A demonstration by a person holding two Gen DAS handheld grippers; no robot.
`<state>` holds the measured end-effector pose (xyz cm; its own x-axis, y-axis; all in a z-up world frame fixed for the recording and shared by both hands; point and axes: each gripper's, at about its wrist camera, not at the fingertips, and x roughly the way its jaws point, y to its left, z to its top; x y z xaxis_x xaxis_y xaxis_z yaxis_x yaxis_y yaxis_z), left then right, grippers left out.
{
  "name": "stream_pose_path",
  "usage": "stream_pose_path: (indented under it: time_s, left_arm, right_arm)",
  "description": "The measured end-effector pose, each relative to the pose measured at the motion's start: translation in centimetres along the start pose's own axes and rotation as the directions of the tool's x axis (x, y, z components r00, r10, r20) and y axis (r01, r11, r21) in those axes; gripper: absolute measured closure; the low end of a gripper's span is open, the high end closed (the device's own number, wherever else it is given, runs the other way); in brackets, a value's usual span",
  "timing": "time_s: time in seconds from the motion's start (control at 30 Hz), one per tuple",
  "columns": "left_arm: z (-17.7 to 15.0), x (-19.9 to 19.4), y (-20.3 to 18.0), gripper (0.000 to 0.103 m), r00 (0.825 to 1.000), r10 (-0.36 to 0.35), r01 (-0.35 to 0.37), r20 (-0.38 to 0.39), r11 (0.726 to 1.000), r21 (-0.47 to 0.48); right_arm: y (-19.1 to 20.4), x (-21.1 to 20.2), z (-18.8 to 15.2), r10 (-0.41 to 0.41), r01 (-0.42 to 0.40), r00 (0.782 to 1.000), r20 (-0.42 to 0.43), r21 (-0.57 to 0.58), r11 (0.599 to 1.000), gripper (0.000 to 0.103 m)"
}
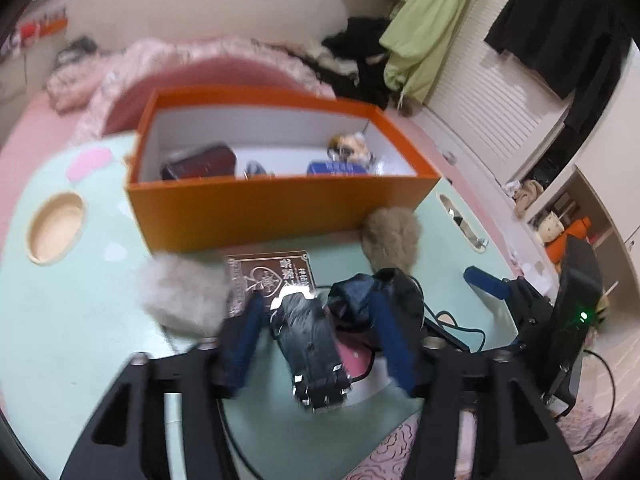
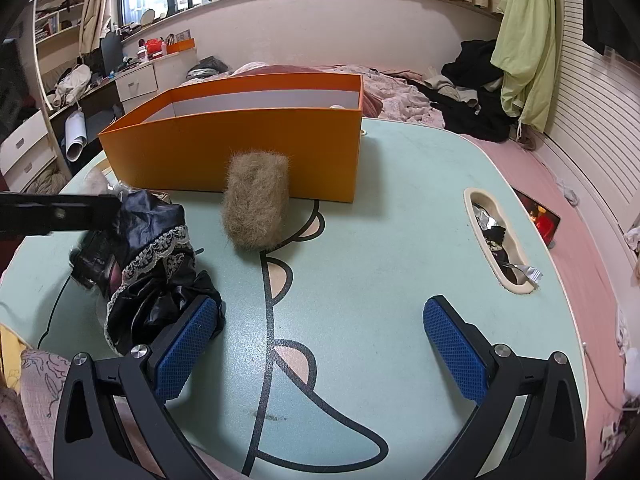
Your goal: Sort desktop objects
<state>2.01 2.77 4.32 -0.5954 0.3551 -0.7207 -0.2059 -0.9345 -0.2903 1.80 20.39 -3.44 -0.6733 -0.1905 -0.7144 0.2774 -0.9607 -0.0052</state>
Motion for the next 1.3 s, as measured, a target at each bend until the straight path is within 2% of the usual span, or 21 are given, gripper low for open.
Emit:
stream_pose_path:
  time_s: [0.1, 0.2, 0.33, 0.37, 0.47, 0.53, 0.63, 0.7, 0.73, 0.87, 1.3]
  left_arm:
    - [-0.8, -2.1, -0.7, 0.028, 0.998, 0.029, -0.032, 0.06, 0.999, 0.041]
    - [-2.8, -3.2, -1.8, 0.022, 0.989, 0.128, -0.138, 0.078, 0.982, 0.127]
    - [-6.2, -3.5, -2.5, 0.017, 0.951, 0.29, -0.307, 0.11, 0.927, 0.216]
    - [-6.9, -3.3, -2.6, 0.016, 0.943, 0.313, -0.331, 0.11, 0.916, 0.227]
    - [-7.8, -1.8, -2.6, 0.01, 0.937, 0.338, -0.349, 0.085, 0.904, 0.246]
    - [-7.8, -0.6, -2.7, 0.009, 0.924, 0.378, -0.38, 0.057, 0.889, 0.255]
    - [-7.6, -0.4, -1.6, 0.0, 0.93, 0.364, -0.365, 0.045, 0.906, 0.215]
    - [-7.3, -0.3, 0.0, 0.0, 0.953, 0.302, -0.299, 0.003, 0.944, 0.139]
    - [-7.3, -0.4, 0.7, 0.0, 0.958, 0.287, -0.285, 0.002, 0.952, 0.109]
    - [-7.6, -0.8, 1.5, 0.0, 0.949, 0.316, -0.316, 0.018, 0.945, 0.081]
    - [-7.6, -0.9, 1.6, 0.0, 0.948, 0.317, -0.317, 0.018, 0.945, 0.079]
  right_arm:
    - [0.0, 0.0, 0.0, 0.0, 0.0, 1.0, 0.0, 0.0, 1.0, 0.0]
    - [0.0, 0.0, 0.0, 0.0, 0.0, 1.0, 0.0, 0.0, 1.0, 0.0]
    - [0.0, 0.0, 0.0, 0.0, 0.0, 1.0, 0.0, 0.0, 1.0, 0.0]
    - [-0.1, 0.0, 0.0, 0.0, 0.0, 1.0, 0.0, 0.0, 1.0, 0.0]
    - [-0.1, 0.0, 0.0, 0.0, 0.0, 1.0, 0.0, 0.0, 1.0, 0.0]
    - [-0.1, 0.0, 0.0, 0.0, 0.0, 1.0, 0.0, -0.001, 1.0, 0.0]
    - [-0.1, 0.0, 0.0, 0.0, 0.0, 1.0, 0.001, -0.001, 1.0, 0.0]
    - [0.0, 0.0, 0.0, 0.0, 0.0, 1.0, 0.001, -0.001, 1.0, 0.0]
    - [-0.1, -0.1, 0.1, -0.001, 0.001, 1.0, 0.001, -0.002, 1.0, 0.0]
    - [-0.1, 0.0, 0.0, -0.001, 0.001, 1.0, 0.001, -0.003, 1.0, 0.0]
    - [-0.2, 0.0, 0.1, -0.002, 0.002, 1.0, 0.001, -0.004, 1.0, 0.0]
